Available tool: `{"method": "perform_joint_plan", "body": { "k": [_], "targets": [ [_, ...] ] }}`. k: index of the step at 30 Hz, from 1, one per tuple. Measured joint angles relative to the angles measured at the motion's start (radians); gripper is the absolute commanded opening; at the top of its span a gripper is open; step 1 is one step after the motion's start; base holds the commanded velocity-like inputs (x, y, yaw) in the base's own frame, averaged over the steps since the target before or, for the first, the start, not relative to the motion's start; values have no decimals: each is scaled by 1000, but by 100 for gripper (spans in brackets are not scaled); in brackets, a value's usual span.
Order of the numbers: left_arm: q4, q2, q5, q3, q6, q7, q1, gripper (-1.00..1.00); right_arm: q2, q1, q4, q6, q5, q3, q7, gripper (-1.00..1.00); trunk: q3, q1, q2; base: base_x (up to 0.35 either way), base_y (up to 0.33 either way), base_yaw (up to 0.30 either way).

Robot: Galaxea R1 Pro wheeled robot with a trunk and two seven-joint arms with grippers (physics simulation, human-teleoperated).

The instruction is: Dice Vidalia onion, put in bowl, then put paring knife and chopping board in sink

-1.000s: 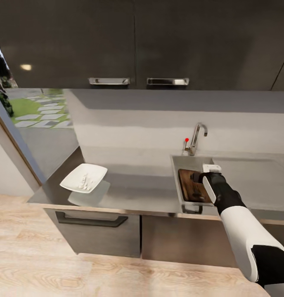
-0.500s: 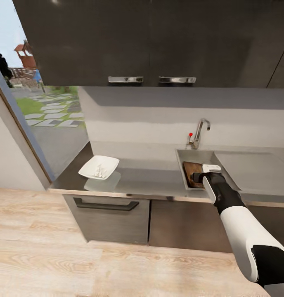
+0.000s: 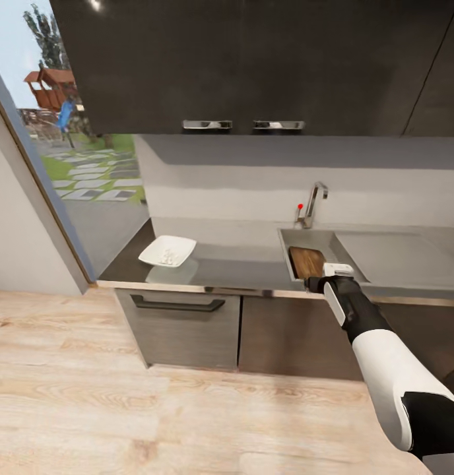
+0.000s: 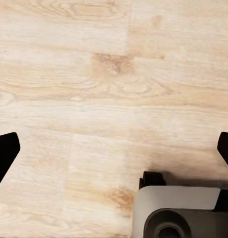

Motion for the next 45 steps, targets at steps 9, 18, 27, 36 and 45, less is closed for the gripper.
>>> {"method": "perform_joint_plan", "body": {
  "k": [9,18,27,36,45],
  "targets": [
    [0,0,0,0,0,0,1,100,0,0,3,0,0,0,0,100,0,0,0,-339,0,0],
    [-6,1,-3,0,-1,0,0,100,-1,0,130,-135,0,-1,0,100,0,0,0,-187,0,0],
    [-87,-6,-1,4,-1,52,0,100,6,171,680,-865,64,3,-1,100,0,0,0,-4,0,0],
    [-98,-5,-1,-1,-4,64,0,100,25,639,699,-1224,65,1,64,100,0,-1,0,0,0,0],
    [-48,-8,0,-3,-2,65,1,100,43,716,697,-1315,-72,-7,24,100,1,-1,0,0,0,0]
  ]
}}
